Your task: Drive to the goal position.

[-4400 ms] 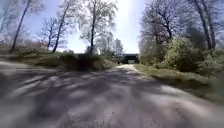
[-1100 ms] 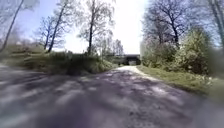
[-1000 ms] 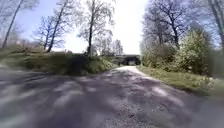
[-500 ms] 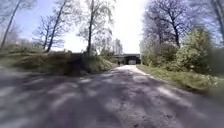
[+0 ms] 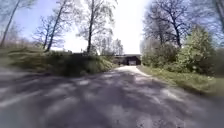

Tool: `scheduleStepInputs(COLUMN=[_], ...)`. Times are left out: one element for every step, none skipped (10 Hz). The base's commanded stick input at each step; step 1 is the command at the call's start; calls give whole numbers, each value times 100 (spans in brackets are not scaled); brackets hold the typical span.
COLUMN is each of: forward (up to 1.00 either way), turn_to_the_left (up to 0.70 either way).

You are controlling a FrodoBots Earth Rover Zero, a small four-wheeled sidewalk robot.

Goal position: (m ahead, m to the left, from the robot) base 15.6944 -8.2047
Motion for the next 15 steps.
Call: scheduleStepInputs(forward=[70, 70, 70, 70, 70, 70, 70, 70, 70, 70, 70, 70, 70, 70, 70], turn_to_the_left=[0, 0, 0, 0, 0, 0, 0, 0, 0, 0, 0, 0, 0, 0, 0])
